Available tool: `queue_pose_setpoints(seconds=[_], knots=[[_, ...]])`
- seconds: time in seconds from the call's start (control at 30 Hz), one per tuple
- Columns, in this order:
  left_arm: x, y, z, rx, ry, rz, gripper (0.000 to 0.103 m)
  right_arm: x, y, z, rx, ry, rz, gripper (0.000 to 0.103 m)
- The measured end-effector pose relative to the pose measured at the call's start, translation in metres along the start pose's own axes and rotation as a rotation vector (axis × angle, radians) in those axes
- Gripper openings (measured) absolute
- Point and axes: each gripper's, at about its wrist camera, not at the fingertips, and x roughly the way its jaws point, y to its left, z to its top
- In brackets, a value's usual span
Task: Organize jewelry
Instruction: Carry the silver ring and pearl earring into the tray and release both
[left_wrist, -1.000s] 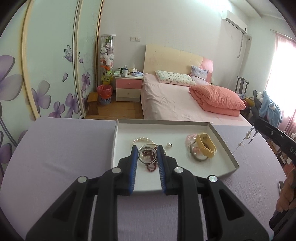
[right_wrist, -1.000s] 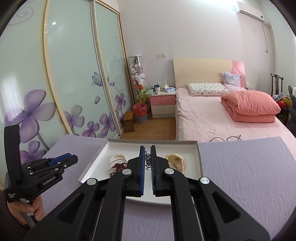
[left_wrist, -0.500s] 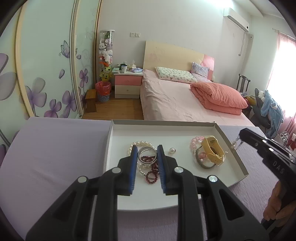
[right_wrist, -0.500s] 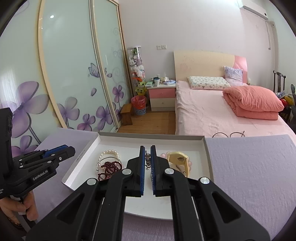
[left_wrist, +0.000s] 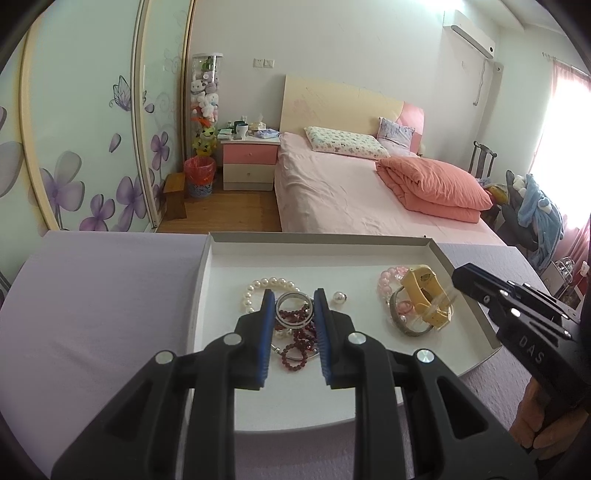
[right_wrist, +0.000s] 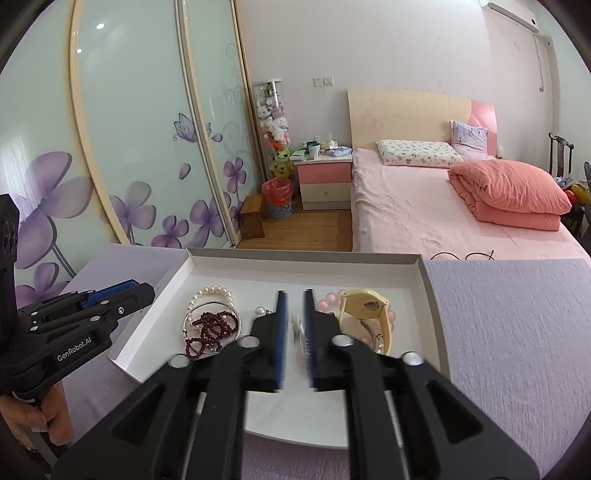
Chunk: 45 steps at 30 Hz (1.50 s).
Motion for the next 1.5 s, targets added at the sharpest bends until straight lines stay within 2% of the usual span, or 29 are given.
queue_pose_setpoints(seconds=[0.07, 0.43, 0.9, 0.97, 1.03, 1.07, 1.1, 1.13, 1.17, 1.3, 1.5], knots=[[0.001, -0.002, 0.000, 0.000, 0.002, -0.004, 0.022, -0.002, -0.001, -0.001, 0.004, -0.014, -0.017, 0.061], [0.016, -0.011, -0.004, 0.010, 0.026, -0.027, 0.022, -0.009, -0.026, -0.013, 0.056, -0.008, -0.050, 0.061], [0.031, -0.024, -0.014, 0.028, 0.057, -0.053, 0.023, -0.005, -0.032, -0.025, 0.056, 0.018, -0.059, 0.063], [0.032, -0.024, -0.015, 0.027, 0.056, -0.055, 0.030, -0.005, -0.032, -0.026, 0.058, 0.019, -0.061, 0.066], [0.031, -0.024, -0.014, 0.022, 0.045, -0.040, 0.059, -0.006, -0.033, -0.026, 0.061, 0.019, -0.059, 0.070], [0.028, -0.021, -0.014, 0.017, 0.027, -0.027, 0.063, -0.006, -0.033, -0.026, 0.062, 0.017, -0.060, 0.076], [0.026, -0.019, -0.014, 0.014, 0.017, -0.018, 0.071, -0.007, -0.034, -0.026, 0.063, 0.013, -0.062, 0.085], [0.024, -0.016, -0.014, 0.006, 0.009, -0.004, 0.079, -0.008, -0.033, -0.027, 0.064, 0.009, -0.065, 0.089], [0.022, -0.014, -0.013, -0.003, 0.003, 0.004, 0.082, -0.008, -0.033, -0.027, 0.065, 0.004, -0.066, 0.095], [0.018, -0.001, -0.010, -0.035, -0.003, 0.019, 0.088, -0.009, -0.033, -0.026, 0.078, 0.001, -0.073, 0.102], [0.009, 0.008, -0.012, -0.037, -0.010, 0.037, 0.094, -0.010, -0.032, -0.027, 0.105, -0.008, -0.084, 0.102]])
